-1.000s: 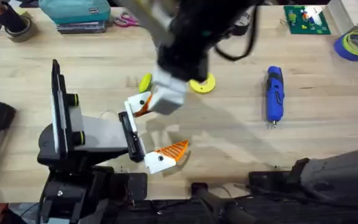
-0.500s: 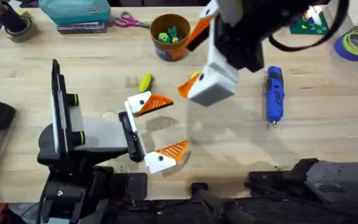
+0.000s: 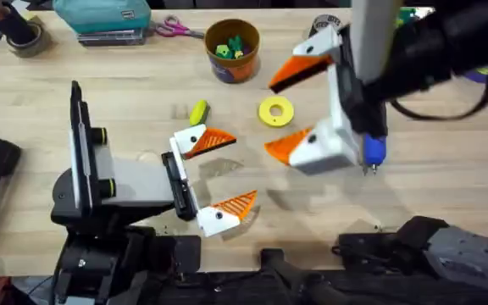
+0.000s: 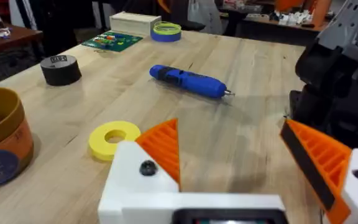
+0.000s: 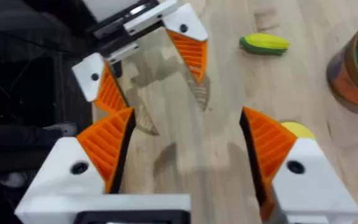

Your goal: Pick up the gripper from the table and insert it into the empty holder that is missing its gripper. Then pick up a screw, insert it into the mounting hole, and use the screwdriver to tighten it. Finally, clean up the table by picking up the vegetable and placing it into the bucket.

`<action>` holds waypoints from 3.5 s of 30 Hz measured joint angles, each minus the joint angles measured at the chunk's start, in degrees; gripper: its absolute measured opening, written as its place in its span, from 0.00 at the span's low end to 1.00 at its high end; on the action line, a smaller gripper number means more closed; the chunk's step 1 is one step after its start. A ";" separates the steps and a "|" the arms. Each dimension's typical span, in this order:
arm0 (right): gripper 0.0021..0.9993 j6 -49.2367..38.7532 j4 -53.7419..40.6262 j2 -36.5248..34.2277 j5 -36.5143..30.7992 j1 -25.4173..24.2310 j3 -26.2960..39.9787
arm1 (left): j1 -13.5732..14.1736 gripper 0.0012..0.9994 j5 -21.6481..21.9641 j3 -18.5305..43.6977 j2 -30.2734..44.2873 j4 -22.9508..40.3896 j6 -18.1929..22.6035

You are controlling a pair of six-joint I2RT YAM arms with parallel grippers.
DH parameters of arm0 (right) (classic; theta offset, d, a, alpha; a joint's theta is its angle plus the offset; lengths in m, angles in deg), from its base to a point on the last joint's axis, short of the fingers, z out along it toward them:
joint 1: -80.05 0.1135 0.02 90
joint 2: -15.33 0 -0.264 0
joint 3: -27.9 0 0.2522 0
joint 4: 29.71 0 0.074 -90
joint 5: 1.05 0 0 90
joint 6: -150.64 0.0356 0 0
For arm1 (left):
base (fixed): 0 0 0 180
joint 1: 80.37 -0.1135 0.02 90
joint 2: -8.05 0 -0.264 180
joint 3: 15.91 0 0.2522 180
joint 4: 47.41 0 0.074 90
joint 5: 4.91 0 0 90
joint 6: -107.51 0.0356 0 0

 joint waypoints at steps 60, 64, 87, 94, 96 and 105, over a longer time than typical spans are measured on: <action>1.00 23.79 3.29 6.80 -15.84 -7.59 -8.25 | 0.00 0.01 0.04 0.00 0.00 -0.04 0.24; 1.00 30.77 -1.02 6.80 -23.89 -11.38 -4.82 | 0.00 0.01 0.04 0.00 0.00 -0.04 0.24; 1.00 41.57 -6.02 -5.17 -35.63 -35.42 -4.61 | 0.00 0.01 0.04 0.00 0.00 -0.04 0.23; 1.00 41.57 2.44 -10.94 -36.65 -35.57 -10.79 | 0.00 0.01 0.03 0.00 0.00 -0.04 0.23; 1.00 41.57 5.39 -11.50 -36.65 -35.80 -12.99 | 0.00 0.01 0.04 0.00 -0.02 -0.04 0.22; 1.00 41.56 18.02 -11.58 -36.87 -38.63 -24.70 | 0.00 0.01 0.04 0.00 -0.02 -0.04 0.23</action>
